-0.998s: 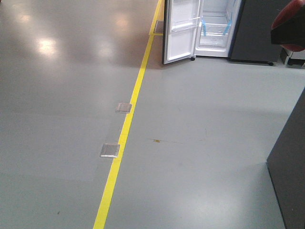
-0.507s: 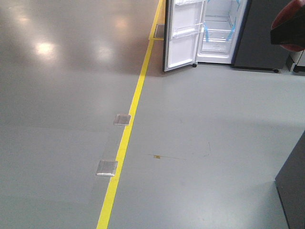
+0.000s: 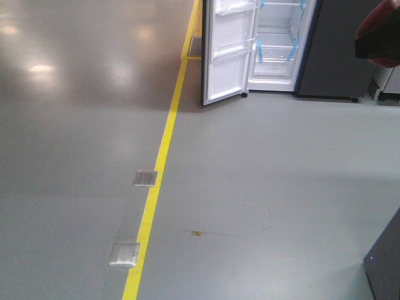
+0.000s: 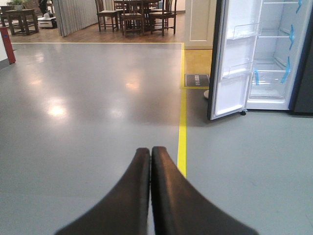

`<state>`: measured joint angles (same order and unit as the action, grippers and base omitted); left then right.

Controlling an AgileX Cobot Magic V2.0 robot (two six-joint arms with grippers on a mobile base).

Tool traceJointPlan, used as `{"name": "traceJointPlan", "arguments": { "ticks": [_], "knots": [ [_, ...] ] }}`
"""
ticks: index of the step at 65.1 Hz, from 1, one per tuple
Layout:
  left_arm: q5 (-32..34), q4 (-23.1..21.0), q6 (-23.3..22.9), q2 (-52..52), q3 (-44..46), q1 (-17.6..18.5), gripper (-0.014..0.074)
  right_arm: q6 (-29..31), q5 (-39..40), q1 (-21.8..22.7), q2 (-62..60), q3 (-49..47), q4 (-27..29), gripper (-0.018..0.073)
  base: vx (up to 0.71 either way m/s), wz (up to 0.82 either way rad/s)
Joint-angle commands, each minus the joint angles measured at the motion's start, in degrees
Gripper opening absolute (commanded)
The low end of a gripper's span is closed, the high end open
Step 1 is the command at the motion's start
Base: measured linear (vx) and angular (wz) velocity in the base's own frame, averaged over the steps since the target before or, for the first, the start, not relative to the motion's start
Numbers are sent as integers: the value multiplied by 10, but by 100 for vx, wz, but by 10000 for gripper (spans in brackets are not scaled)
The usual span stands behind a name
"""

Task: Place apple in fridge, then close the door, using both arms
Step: 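Drive toward the open refrigerator carrying the apple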

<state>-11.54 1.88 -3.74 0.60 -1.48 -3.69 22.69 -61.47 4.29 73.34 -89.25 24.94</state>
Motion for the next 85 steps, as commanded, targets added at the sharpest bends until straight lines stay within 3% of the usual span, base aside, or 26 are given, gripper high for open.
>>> {"name": "traceJointPlan", "arguments": {
  "ticks": [1,85],
  "knots": [
    [38,-1,-2,8,-16,3,-6,4,38,2,-16,-18,17,-7,33,-9],
    [38,-1,-2,8,-16,3,-6,4,38,2,-16,-18,17,-7,32,-5]
  ]
}}
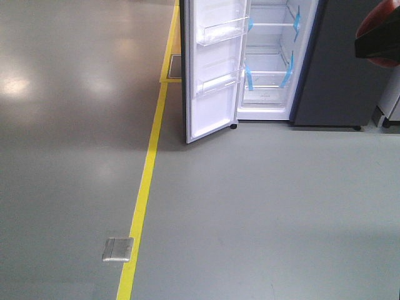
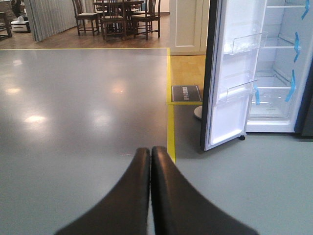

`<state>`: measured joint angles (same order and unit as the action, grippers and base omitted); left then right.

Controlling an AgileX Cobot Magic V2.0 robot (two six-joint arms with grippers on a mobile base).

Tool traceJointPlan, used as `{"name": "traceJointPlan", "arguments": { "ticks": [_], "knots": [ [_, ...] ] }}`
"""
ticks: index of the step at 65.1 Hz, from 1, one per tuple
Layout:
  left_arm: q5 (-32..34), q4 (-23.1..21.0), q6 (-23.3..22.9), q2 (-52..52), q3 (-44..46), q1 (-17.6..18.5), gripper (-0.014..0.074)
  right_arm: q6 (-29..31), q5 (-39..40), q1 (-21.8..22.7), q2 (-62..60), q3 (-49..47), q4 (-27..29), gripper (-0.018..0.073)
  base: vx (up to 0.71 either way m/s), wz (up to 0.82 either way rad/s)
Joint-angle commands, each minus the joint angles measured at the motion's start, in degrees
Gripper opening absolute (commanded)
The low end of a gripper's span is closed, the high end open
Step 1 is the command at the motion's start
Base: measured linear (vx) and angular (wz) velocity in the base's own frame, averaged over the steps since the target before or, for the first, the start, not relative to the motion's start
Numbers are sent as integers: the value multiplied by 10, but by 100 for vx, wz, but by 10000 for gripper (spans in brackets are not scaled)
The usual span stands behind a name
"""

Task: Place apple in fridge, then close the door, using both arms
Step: 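Drive toward the open refrigerator carrying the apple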

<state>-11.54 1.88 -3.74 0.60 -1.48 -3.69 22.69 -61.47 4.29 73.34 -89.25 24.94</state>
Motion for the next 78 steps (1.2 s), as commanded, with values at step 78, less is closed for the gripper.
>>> {"name": "traceJointPlan", "arguments": {
  "ticks": [78],
  "knots": [
    [38,-1,-2,8,-16,3,-6,4,39,2,-16,-18,17,-7,24,-3]
  ]
}}
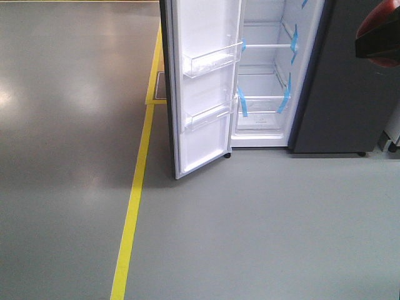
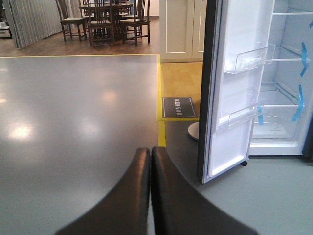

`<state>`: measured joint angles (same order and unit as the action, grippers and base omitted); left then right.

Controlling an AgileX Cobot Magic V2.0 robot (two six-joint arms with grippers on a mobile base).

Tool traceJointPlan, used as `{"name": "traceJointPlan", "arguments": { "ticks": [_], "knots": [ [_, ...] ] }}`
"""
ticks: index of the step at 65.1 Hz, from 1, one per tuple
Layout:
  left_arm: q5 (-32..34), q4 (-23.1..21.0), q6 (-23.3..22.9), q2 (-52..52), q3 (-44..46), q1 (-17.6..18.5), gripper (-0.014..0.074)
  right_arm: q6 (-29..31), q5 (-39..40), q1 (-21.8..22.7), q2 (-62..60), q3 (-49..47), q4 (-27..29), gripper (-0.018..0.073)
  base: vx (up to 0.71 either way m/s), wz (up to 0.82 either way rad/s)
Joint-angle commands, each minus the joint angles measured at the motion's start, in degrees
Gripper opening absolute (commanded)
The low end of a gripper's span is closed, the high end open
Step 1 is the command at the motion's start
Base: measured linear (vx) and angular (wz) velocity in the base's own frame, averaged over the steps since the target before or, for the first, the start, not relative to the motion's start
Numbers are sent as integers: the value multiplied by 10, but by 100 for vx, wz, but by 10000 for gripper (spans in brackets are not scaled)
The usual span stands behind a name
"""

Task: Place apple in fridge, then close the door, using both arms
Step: 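Drive toward the open refrigerator carrying the apple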

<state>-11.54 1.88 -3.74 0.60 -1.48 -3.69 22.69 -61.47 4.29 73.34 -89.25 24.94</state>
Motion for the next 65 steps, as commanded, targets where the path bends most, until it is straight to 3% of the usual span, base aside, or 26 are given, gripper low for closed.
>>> {"name": "traceJointPlan", "arguments": {
  "ticks": [1,65],
  "knots": [
    [38,-1,-2,8,-16,3,-6,4,39,2,-16,-18,17,-7,17,3],
    [38,-1,-2,8,-16,3,-6,4,38,2,-16,-18,17,-7,17,-3]
  ]
}}
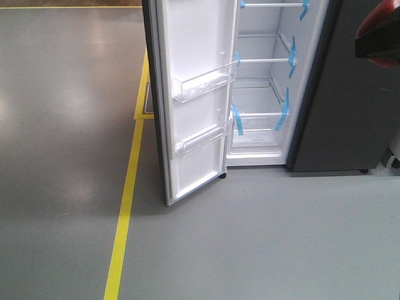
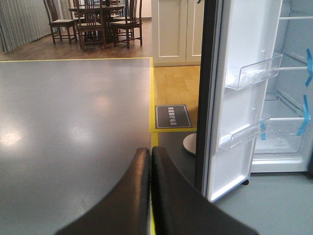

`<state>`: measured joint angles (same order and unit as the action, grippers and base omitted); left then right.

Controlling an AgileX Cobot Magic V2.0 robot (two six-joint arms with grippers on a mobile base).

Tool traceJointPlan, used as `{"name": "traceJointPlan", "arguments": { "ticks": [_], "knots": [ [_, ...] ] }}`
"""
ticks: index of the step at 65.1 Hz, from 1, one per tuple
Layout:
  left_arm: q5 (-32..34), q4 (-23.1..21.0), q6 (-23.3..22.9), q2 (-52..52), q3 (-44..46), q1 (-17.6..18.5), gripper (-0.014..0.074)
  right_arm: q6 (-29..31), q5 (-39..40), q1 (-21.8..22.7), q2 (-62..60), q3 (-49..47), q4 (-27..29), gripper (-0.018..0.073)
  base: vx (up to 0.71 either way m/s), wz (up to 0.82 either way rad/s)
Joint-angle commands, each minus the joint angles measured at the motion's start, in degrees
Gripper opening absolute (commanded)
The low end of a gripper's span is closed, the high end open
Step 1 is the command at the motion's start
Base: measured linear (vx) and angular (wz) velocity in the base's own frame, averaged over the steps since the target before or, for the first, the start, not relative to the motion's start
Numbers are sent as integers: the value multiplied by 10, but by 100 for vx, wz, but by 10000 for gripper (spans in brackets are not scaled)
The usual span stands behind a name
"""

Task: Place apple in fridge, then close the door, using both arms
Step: 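Drive toward the open refrigerator carrying the apple, then approach the refrigerator door bins, holding the apple in right gripper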

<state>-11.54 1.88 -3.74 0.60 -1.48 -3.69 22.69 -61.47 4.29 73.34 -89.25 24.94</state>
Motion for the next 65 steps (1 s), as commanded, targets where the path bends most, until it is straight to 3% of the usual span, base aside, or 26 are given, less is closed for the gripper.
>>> {"name": "traceJointPlan", "arguments": {
  "ticks": [1,65],
  "knots": [
    [38,-1,-2,8,-16,3,-6,4,38,2,-16,-18,17,-7,18,-5],
    [38,-1,-2,8,-16,3,-6,4,39,2,-16,-18,17,-7,17,-1]
  ]
}}
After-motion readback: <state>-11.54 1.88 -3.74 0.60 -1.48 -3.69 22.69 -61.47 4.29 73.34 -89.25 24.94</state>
